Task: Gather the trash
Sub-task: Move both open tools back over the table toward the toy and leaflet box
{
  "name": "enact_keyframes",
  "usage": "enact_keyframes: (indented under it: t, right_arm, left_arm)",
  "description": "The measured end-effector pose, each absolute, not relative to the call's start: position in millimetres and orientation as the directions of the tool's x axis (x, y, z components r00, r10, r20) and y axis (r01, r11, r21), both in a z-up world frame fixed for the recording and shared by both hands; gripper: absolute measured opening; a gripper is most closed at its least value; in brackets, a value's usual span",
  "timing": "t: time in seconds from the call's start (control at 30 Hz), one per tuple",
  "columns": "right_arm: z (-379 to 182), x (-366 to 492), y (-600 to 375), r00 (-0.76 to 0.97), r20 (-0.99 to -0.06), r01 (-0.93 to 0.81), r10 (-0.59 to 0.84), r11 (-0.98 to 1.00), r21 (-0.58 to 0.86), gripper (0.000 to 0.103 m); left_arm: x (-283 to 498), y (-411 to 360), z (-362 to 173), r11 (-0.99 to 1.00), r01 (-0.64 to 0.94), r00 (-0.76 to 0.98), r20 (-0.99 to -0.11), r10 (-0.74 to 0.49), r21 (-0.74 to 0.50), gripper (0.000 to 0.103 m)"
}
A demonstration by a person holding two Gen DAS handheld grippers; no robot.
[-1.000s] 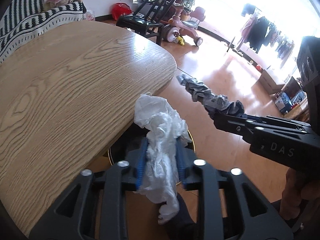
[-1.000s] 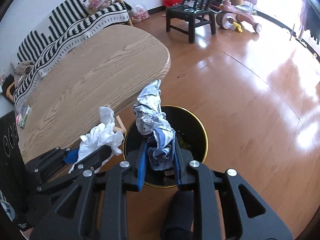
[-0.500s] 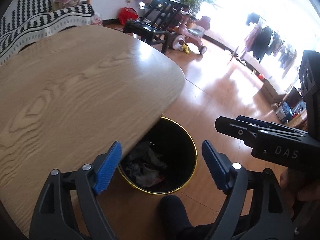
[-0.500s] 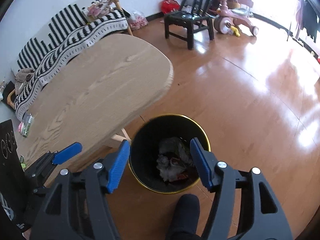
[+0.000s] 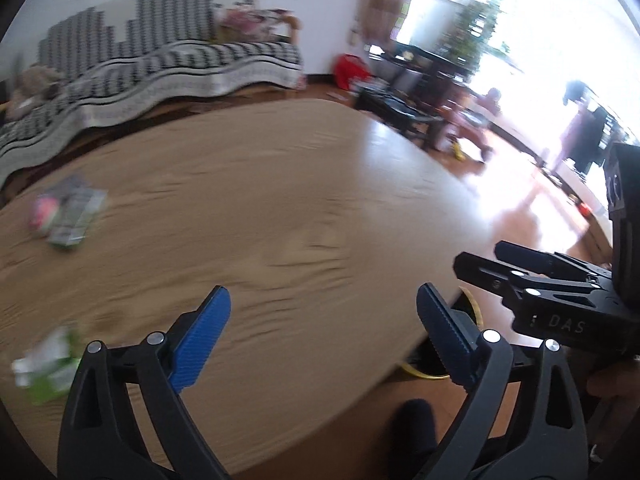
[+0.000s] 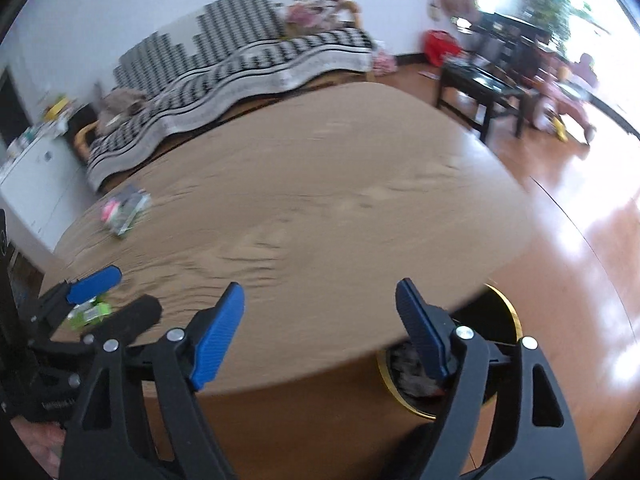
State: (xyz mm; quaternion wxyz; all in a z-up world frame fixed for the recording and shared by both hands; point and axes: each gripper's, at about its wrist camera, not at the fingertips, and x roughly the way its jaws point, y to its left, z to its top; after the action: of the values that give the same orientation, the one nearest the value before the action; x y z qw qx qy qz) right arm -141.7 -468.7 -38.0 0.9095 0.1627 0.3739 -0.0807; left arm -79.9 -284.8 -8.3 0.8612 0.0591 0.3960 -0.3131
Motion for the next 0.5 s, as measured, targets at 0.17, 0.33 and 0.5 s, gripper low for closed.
enact_keyframes:
  t: [0.17, 0.33, 0.5]
  right_arm:
    - [-28.2, -102.5, -400.4, 0.716, -0.696, 0.161, 0.054, 0.957, 0.24, 0.077]
    - [-26.8, -71.1, -337.1, 0.712, -0.694, 0.073, 0.109, 0.971, 0.227, 0.078]
    - [-30.4, -50.0, -284.9, 0.702, -0.698, -0.001, 0.139, 0.981, 0.194, 0.081]
  left_arm:
    - [-58.9, -193.4, 3.7, 0.878, 0.465, 0.578, -0.712, -0.398, -0.113, 0.091]
    - [-45.8, -104.8, 7.6, 0.939, 0.32, 0.629, -0.713, -0.31, -0.126, 0.092]
    - [-33.2, -42.5, 8.6, 0.968, 0.191, 0.647, -0.72, -0.249, -0.163, 0.092]
